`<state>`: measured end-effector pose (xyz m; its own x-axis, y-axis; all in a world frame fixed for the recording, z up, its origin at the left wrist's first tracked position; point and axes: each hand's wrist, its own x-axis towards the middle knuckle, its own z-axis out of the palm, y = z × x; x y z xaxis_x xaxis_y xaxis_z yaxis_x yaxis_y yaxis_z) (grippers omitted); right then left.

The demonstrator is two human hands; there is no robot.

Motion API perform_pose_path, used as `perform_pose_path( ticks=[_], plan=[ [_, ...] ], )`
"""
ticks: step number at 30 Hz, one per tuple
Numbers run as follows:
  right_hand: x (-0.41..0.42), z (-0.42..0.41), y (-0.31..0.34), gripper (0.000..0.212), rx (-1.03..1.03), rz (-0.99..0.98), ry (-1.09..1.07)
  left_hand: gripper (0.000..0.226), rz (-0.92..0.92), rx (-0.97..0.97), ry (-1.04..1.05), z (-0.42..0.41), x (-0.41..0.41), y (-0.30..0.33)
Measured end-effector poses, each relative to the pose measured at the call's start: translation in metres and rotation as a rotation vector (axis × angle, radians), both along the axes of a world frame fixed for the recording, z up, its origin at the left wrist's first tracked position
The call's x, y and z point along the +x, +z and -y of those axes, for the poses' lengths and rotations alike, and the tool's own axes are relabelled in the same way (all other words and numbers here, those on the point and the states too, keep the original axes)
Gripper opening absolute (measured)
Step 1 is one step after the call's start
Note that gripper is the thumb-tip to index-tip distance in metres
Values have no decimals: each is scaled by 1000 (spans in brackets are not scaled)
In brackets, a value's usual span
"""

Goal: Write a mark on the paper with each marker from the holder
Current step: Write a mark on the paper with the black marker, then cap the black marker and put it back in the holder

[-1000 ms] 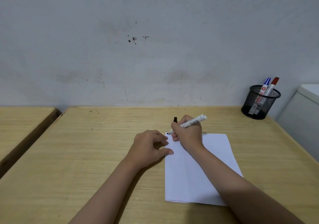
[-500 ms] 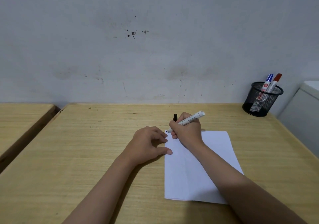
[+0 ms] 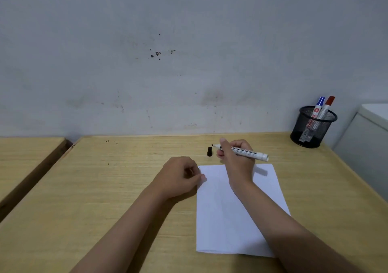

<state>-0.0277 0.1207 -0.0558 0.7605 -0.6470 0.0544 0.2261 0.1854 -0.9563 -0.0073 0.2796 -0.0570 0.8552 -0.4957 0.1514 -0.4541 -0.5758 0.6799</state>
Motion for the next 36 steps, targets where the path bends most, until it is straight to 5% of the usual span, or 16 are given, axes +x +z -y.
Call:
perform_pose_path(
  ticks=[3, 10, 16, 24, 36],
  plan=[
    [0, 4, 10, 24, 18, 26, -28, 1, 24, 24, 17, 17, 13, 11],
    [-14, 19, 26, 13, -56, 33, 76, 34, 81, 61, 44, 56, 45, 14],
    [-35, 38, 29, 3, -157, -1, 150, 13, 41, 136, 101, 63, 54, 22],
    [-56, 47, 37, 7, -245, -8, 192, 10, -400, -534, 23, 54, 26, 55],
    [-78, 44, 65, 4, -299, 104, 230, 10, -584, -725, -43, 55, -15, 86]
  ],
)
